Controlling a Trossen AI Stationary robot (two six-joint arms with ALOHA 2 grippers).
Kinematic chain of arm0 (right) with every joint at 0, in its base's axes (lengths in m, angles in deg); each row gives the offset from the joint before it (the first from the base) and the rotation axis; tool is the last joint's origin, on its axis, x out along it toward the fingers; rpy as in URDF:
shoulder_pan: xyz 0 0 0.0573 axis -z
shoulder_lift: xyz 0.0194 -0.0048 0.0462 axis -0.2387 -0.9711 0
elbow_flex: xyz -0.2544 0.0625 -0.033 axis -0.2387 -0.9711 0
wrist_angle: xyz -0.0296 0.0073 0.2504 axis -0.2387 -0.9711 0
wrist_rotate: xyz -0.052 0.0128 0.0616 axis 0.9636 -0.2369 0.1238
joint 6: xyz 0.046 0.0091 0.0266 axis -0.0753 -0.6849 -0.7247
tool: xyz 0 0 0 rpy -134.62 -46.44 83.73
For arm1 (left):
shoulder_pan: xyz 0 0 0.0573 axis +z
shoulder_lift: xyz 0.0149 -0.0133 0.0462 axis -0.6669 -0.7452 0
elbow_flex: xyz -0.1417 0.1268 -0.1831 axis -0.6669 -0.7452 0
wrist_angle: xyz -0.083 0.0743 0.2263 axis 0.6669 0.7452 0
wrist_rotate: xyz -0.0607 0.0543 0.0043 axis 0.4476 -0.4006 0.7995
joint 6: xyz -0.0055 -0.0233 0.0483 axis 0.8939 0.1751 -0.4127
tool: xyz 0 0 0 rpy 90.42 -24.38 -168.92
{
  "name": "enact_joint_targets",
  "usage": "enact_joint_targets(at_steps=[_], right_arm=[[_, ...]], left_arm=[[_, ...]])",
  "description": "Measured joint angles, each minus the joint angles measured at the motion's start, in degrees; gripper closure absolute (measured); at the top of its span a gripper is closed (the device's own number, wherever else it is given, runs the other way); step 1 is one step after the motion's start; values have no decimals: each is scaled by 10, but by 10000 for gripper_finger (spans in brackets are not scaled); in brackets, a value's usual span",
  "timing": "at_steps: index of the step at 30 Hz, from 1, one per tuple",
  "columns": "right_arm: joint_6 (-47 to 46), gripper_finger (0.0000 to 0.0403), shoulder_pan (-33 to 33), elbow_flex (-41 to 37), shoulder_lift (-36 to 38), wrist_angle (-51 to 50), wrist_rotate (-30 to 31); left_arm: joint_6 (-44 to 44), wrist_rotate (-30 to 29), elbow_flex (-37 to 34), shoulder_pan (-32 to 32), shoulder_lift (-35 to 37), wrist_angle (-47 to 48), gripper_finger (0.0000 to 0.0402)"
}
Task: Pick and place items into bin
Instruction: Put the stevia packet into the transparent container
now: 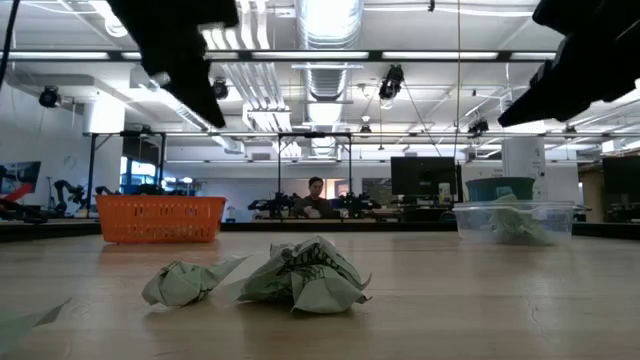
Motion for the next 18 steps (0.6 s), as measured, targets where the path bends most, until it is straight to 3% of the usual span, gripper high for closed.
enact_joint_targets(at_steps=[6, 12, 18], right_arm=[[114, 335, 0, -5, -22, 143, -74], [243, 335, 3, -3, -117, 325, -142], [308, 335, 16, 46, -217, 370, -172]], left_arm=[[-7, -60, -3, -107, 14, -69, 272], [-34, -121, -10, -188, 14, -112, 272], [-32, -123, -8, -216, 23, -110, 271]])
